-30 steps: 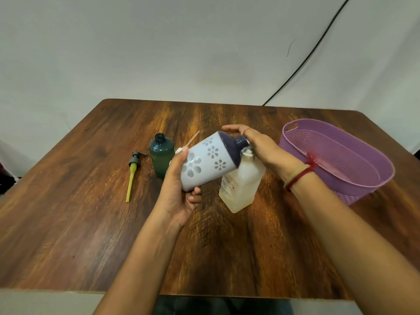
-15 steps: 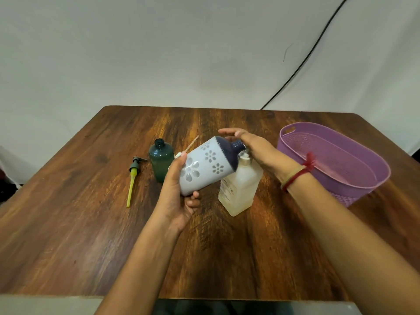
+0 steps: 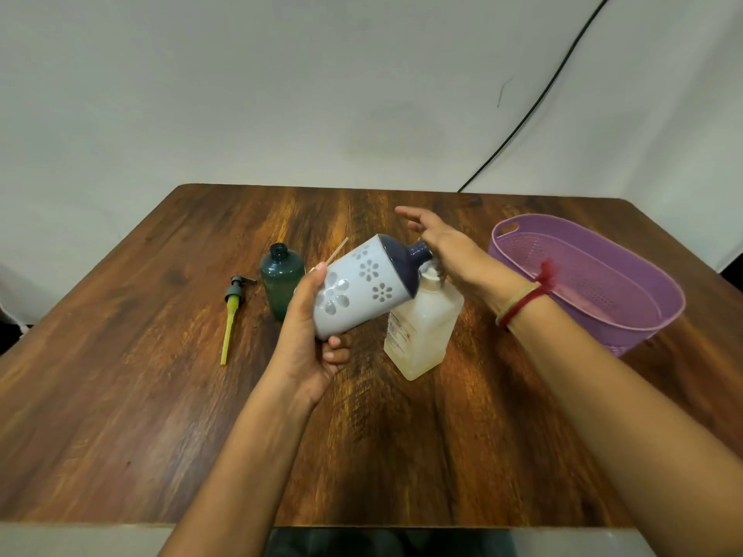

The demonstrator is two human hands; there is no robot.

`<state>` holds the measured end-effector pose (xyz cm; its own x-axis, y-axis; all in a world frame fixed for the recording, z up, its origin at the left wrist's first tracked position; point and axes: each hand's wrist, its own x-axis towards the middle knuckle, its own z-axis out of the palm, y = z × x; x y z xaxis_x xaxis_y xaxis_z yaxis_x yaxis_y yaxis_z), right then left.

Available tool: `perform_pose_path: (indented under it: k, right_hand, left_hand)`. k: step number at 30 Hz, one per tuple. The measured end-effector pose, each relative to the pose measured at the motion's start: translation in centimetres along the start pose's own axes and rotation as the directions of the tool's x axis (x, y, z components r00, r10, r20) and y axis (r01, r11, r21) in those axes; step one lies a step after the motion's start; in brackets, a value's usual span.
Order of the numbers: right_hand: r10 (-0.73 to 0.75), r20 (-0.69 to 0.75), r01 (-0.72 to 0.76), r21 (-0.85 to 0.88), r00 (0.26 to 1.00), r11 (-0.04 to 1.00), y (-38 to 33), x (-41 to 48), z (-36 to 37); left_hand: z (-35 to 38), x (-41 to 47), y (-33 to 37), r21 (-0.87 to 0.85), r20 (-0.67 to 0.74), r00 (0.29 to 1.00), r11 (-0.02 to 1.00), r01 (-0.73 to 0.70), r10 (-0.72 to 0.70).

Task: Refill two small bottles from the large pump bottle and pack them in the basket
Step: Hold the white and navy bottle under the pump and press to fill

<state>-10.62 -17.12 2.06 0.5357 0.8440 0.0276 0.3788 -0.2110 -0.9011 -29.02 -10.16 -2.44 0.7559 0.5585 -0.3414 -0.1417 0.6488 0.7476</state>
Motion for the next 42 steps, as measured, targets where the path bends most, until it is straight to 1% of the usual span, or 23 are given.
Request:
perform_pose_path:
  k: [3, 5, 8, 13, 17, 21, 23, 26, 28, 31, 35, 39, 42]
  right_hand:
    - [-0.011, 0.006, 0.011, -0.003, 1.0, 1.0, -0.5, -0.1, -0.5]
    - [-0.035, -0.023, 0.035, 0.016, 0.999, 0.999, -0.1, -0.1, -0.1]
    - [-0.033, -0.064, 0.035, 0.023, 0.997, 0.999, 0.7, -0.2, 0.6]
    - [0.001, -0.012, -0.002, -0.015, 1.0, 1.0, -0.9, 0.1, -0.4]
    - [-0.067, -0.055, 0.069, 0.039, 0.996, 0.997, -0.8, -0.2, -0.1]
    - [-0.09, -0.089, 0.092, 0.017, 0.992, 0.996, 0.4, 0.0, 0.6]
    - [-0.086, -0.067, 0.085, -0.012, 0.994, 0.996, 0.0, 0.2, 0.2]
    - [-0.085, 0.017, 0.086, -0.075, 0.996, 0.993, -1.1, 0.3, -0.8]
    - [-0.1, 0.037, 0.101, -0.045, 0.994, 0.994, -1.3, 0.2, -0.8]
    - [-0.126, -0.034, 0.128, 0.037, 0.991, 0.991, -0.1, 0.0, 0.2]
    - [-0.11, -0.055, 0.111, 0.006, 0.992, 0.994, 0.3, 0.2, 0.4]
    - [-0.06, 0.005, 0.06, 0.0, 0.998, 0.998, -0.9, 0.2, -0.5]
    - [-0.083, -0.033, 0.084, 0.034, 0.996, 0.996, -0.1, 0.1, 0.3]
  left_hand:
    - [0.0, -0.1, -0.1, 0.01, 0.008, 1.0, 1.0, -0.005, 0.005]
    - [0.0, -0.1, -0.3, 0.001, -0.007, 1.0, 1.0, 0.005, -0.005]
    - [0.2, -0.1, -0.6, -0.024, -0.022, 0.999, 0.999, 0.023, -0.024]
    - [0.3, -0.2, -0.1, -0.016, -0.009, 1.0, 1.0, -0.005, 0.004]
    - [0.4, -0.2, 0.0, -0.007, -0.012, 1.0, 1.0, 0.0, 0.0]
    - [0.2, -0.1, -0.1, 0.0, -0.026, 1.0, 1.0, 0.014, -0.014]
    - [0.3, -0.1, 0.1, 0.005, -0.023, 1.0, 1.0, 0.009, -0.008]
    - [0.4, 0.0, 0.3, -0.005, -0.004, 1.0, 1.0, -0.007, 0.007]
    - [0.4, 0.1, 0.3, -0.01, 0.006, 1.0, 1.0, -0.003, 0.003]
    - [0.1, 0.4, 0.0, -0.008, 0.008, 1.0, 1.0, 0.018, -0.018]
    - [0.0, 0.4, -0.1, -0.011, -0.006, 1.0, 1.0, 0.025, -0.025]
    - [0.2, 0.2, 0.2, -0.008, 0.014, 1.0, 1.0, 0.003, -0.003]
    - [0.1, 0.1, 0.2, 0.004, 0.009, 1.0, 1.0, 0.015, -0.015]
